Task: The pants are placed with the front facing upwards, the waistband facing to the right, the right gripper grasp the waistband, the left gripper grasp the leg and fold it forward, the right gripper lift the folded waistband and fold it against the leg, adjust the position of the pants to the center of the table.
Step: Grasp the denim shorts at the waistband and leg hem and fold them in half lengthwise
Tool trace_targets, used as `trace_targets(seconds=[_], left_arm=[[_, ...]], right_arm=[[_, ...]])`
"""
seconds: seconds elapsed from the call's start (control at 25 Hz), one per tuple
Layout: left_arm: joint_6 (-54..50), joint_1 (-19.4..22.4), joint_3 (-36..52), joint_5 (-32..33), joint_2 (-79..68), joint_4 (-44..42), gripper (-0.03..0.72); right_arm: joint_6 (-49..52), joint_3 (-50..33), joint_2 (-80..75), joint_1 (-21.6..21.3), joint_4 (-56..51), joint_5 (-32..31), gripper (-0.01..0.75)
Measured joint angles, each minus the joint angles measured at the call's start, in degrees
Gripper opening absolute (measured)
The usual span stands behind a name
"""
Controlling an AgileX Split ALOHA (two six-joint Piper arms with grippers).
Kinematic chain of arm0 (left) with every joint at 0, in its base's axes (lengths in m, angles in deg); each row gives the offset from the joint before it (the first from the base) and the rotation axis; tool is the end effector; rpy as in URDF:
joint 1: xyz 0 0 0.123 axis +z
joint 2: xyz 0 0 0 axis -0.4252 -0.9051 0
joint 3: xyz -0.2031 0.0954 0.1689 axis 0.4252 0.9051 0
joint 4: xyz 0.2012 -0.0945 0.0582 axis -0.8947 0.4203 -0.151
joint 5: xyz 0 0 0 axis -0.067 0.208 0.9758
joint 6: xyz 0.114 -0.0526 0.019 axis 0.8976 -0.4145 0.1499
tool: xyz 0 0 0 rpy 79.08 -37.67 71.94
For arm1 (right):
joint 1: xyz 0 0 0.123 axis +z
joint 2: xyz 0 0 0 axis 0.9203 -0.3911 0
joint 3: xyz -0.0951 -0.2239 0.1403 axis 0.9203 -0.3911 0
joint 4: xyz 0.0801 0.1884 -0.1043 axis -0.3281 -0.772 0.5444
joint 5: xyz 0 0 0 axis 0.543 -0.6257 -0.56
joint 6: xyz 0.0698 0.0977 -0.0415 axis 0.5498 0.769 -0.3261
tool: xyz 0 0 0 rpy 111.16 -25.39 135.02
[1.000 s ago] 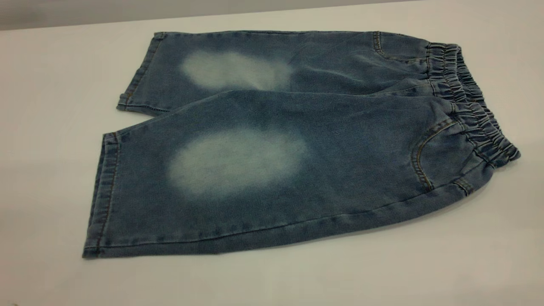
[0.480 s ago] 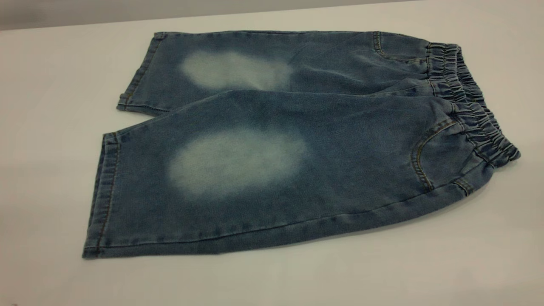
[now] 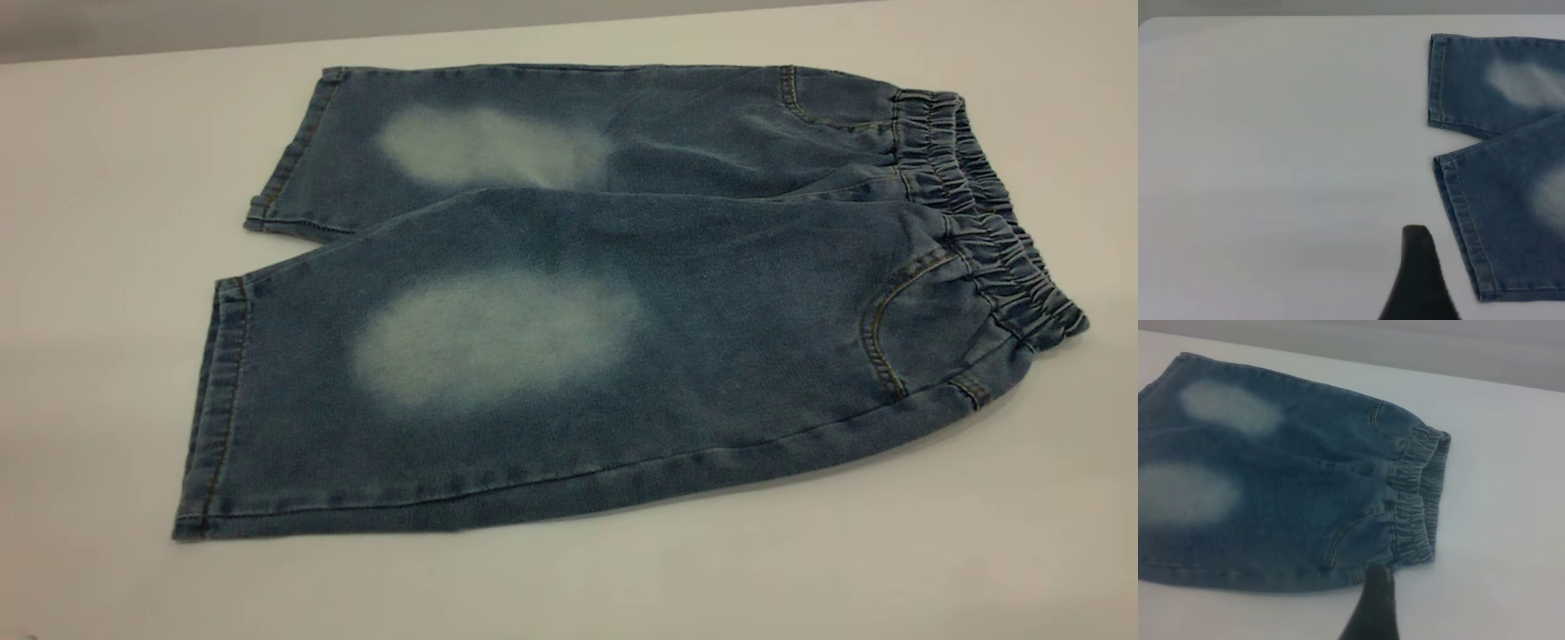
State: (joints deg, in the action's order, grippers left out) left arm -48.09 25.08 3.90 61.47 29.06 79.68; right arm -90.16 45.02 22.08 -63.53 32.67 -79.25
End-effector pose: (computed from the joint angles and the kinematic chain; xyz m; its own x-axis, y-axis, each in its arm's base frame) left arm 0.0104 0.0022 0.2492 -0.4695 -0.0016 -0.8830 -0.0149 0.9999 0.0061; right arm 0.0086 0.0183 0.2525 -0.4339 -0.1137 -0.8937 -0.2237 0.9745 -0.0154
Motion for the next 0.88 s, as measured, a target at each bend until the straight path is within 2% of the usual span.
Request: trace_targets(seconds=[0.52,0.64,0.88], left_arm=[[0.0,0.0,0.0,0.0,0.0,-0.14,0.464],[0.0,0.0,-0.21,-0.06,-0.32,-0.53,0.464],[-0.23,0.0,-4.33,-4.08,-6.65,-0.6,0.464]], right_arm=[[0.18,0.0,0.0,0.0,0.0,0.0,0.591],[3.97,0.0,0.0,0.0,-0.19,0.0,0.584],[6.04,3.37,-6.83,0.0,0.24,3.16,0.542]])
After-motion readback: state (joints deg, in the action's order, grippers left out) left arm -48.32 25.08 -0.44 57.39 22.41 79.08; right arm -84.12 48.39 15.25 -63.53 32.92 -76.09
